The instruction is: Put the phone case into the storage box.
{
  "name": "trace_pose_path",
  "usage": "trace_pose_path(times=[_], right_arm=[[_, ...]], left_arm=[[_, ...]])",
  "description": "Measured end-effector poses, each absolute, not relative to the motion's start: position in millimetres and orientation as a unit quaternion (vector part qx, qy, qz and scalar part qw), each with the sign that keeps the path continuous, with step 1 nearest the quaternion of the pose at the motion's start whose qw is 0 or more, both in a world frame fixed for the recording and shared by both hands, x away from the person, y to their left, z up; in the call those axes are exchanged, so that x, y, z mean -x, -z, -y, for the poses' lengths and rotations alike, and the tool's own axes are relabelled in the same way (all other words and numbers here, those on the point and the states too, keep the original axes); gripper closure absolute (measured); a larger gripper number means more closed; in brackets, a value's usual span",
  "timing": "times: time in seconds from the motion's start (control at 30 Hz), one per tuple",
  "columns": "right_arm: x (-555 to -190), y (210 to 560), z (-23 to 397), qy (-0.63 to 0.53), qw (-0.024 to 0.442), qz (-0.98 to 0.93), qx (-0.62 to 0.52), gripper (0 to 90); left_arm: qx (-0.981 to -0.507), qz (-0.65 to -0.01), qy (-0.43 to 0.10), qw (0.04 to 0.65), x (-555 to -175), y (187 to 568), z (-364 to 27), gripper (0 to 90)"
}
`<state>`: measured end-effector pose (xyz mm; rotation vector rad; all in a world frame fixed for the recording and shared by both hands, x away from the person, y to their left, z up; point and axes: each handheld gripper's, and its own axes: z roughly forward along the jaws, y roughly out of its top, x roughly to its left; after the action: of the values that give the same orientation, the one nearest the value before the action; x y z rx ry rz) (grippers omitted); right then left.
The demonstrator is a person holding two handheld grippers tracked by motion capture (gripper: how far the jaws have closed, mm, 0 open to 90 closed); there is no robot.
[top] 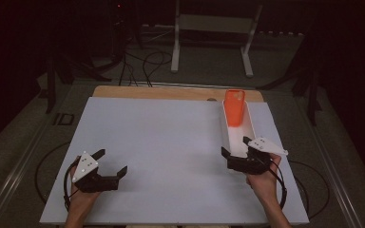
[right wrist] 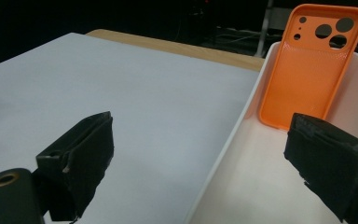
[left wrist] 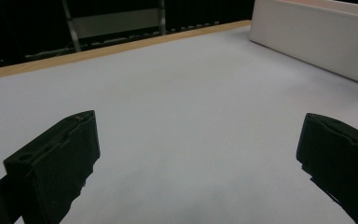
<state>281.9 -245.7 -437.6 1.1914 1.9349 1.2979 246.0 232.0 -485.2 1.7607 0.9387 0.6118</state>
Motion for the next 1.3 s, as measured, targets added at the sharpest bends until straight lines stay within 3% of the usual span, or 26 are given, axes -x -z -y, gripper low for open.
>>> trace_pose_path(times=[0.63,1.3], right_arm=[[-250,466,260,-0.513,0.278,-0.698,-0.415,8.0],[-243,477,265,-0.525,0.286,-0.696,-0.398,7.9]], left_arm=[[-0.728,-0.384,-0.252,0.509,-246,484,-233,0.1],[-0.730,-0.381,-0.251,0.509,-246,484,-233,0.1]])
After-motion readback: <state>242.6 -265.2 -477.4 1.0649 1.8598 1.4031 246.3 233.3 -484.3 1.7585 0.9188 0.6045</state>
